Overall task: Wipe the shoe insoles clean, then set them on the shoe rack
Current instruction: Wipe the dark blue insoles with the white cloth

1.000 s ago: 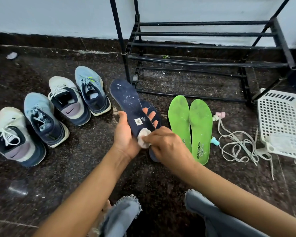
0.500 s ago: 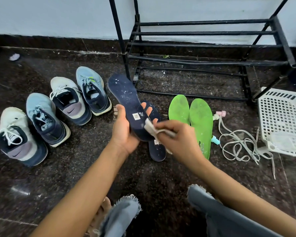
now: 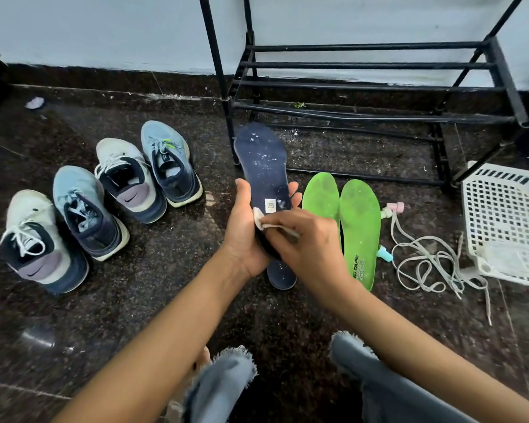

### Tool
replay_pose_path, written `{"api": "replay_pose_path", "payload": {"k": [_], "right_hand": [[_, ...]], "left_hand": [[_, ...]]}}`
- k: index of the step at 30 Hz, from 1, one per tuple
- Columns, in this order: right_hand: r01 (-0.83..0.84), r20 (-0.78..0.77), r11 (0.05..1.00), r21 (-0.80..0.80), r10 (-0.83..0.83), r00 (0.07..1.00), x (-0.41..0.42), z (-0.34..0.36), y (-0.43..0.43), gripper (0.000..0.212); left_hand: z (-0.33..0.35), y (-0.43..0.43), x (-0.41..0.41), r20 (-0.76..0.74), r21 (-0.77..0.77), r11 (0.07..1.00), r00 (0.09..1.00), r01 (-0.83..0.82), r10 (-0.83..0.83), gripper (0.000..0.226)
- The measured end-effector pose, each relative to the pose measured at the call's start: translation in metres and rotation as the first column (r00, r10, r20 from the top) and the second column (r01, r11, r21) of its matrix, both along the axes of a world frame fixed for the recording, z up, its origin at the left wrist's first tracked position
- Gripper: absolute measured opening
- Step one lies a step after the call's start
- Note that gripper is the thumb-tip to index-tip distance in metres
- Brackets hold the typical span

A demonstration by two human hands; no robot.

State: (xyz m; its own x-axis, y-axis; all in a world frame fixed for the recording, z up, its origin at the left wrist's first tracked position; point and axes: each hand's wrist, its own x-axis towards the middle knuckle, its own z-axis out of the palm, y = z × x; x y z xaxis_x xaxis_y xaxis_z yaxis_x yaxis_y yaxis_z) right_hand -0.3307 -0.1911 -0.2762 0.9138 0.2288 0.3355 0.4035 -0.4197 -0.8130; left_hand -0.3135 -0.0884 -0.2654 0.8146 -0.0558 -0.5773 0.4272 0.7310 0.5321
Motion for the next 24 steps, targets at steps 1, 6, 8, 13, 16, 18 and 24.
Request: {"api": "replay_pose_path", "payload": {"k": [1, 6, 8, 13, 16, 18, 24], "right_hand": [[0.023, -0.008, 0.999, 0.027, -0.023, 1.0, 0.0, 0.002, -0.001, 0.018], [-0.034, -0.054, 0.999, 0.038, 0.036, 0.998, -0.013, 0.007, 0.0, 0.016], [-0.047, -0.054, 0.999, 0.025, 0.048, 0.997, -0.013, 0.007, 0.003, 0.016], [0.023, -0.057, 0.999, 0.036, -0.021, 0.998, 0.0, 0.008, 0.007, 0.017], [-0.055, -0.068, 0.998, 0.019, 0.056, 0.996, -0.004, 0.008, 0.001, 0.017], [-0.097, -0.052, 0.995, -0.007, 0.096, 0.994, -0.007, 0.007, -0.004, 0.017], [0.016, -0.027, 0.999, 0.038, -0.015, 1.0, 0.004, 0.009, -0.001, 0.018]], "left_hand": [[0.003, -0.001, -0.001, 0.002, 0.004, 1.0, 1.0, 0.027, -0.027, 0.086], [0.008, 0.003, 0.0, -0.006, -0.001, 0.999, 0.999, 0.041, -0.041, 0.081], [0.008, 0.005, -0.003, -0.012, 0.007, 1.0, 1.0, 0.008, -0.007, 0.076], [0.008, 0.001, -0.009, -0.057, -0.009, 1.0, 0.998, -0.001, 0.0, 0.079], [0.007, 0.004, -0.003, -0.015, -0.055, 0.998, 0.999, -0.029, 0.029, 0.078], [0.006, 0.004, -0.001, 0.01, -0.072, 0.996, 0.998, -0.058, 0.059, 0.074], [0.004, -0.006, -0.001, -0.009, -0.105, 0.994, 1.0, -0.015, 0.014, 0.079]]}}
